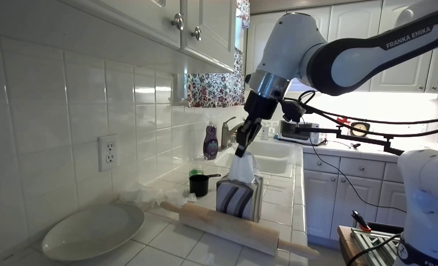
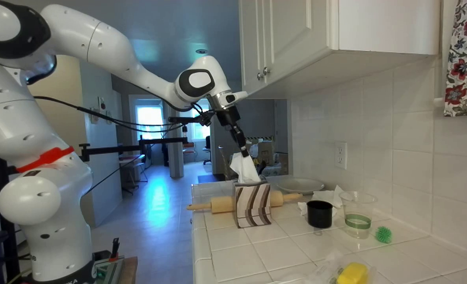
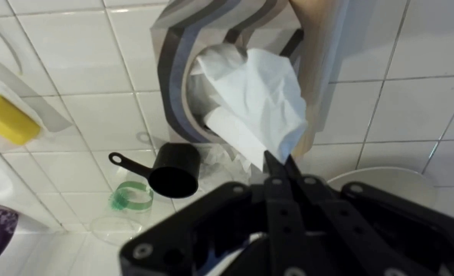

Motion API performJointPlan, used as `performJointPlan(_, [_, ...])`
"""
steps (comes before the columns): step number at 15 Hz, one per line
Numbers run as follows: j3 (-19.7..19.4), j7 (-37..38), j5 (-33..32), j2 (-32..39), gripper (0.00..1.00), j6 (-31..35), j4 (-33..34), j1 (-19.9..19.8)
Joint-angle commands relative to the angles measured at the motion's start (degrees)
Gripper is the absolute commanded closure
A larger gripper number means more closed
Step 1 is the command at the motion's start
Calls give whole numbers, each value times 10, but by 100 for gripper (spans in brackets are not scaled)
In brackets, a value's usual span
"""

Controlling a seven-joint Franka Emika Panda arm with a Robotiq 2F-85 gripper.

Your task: Pick up the napkin from the box and put it on the counter

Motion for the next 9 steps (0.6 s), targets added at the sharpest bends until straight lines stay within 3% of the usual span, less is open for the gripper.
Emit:
performJointPlan(1, [14,29,-27,-54,100,26,-29,-18])
performJointPlan(9, [37,60,-48,-125,100,32,-48,-51])
